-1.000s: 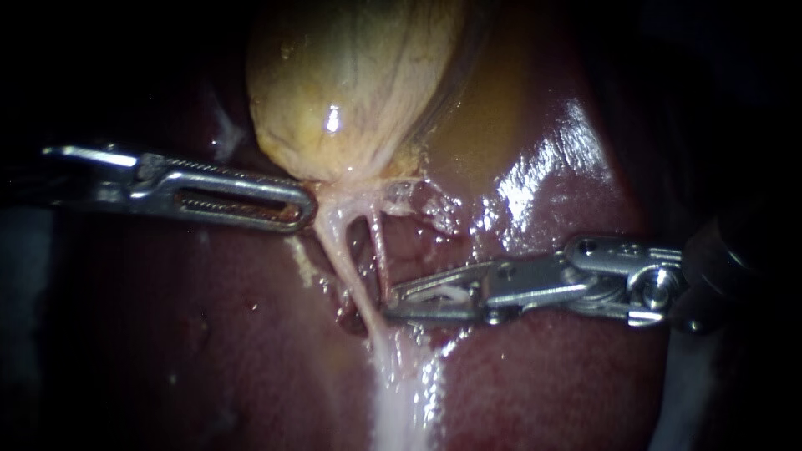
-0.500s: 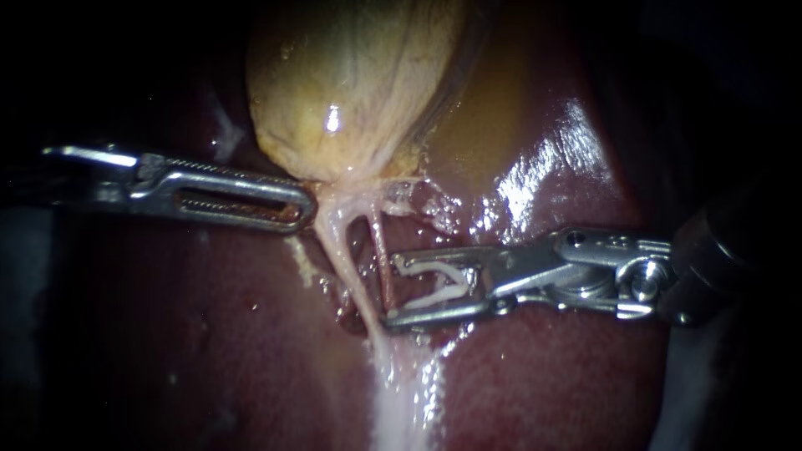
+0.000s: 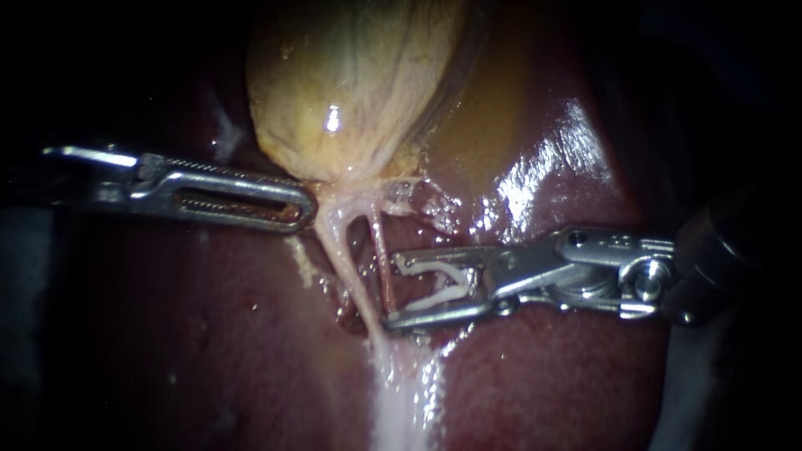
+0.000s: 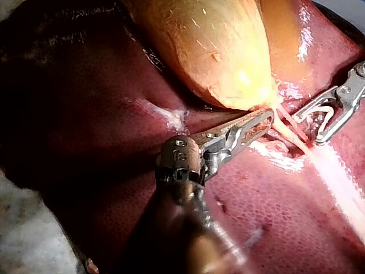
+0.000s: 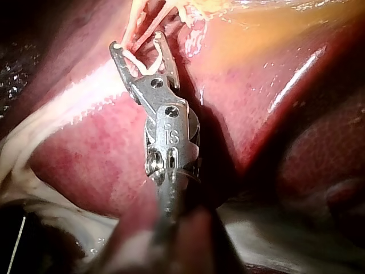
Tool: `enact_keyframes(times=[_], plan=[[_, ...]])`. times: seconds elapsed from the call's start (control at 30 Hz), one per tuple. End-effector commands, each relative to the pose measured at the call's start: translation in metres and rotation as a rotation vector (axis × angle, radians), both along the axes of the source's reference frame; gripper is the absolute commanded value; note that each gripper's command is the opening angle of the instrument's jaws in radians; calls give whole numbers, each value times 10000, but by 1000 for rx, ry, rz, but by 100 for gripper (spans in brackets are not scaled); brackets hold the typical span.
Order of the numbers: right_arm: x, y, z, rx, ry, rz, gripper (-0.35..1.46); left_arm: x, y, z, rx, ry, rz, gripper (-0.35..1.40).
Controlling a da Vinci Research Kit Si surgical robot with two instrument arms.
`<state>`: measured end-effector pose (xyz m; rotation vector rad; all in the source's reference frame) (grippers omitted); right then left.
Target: Clipping first clip left tube
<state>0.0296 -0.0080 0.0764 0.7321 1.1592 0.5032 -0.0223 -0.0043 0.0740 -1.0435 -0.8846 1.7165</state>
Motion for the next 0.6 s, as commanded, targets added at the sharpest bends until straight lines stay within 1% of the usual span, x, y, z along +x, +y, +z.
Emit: enact_keyframes(times=[0.03,0.6], plan=[[0,0,-1,-5,1,-1,46,0,0,0,0,0,0,-35],[1,-2,-16,-10,14,2,47,0,0,0,0,0,0,-35]])
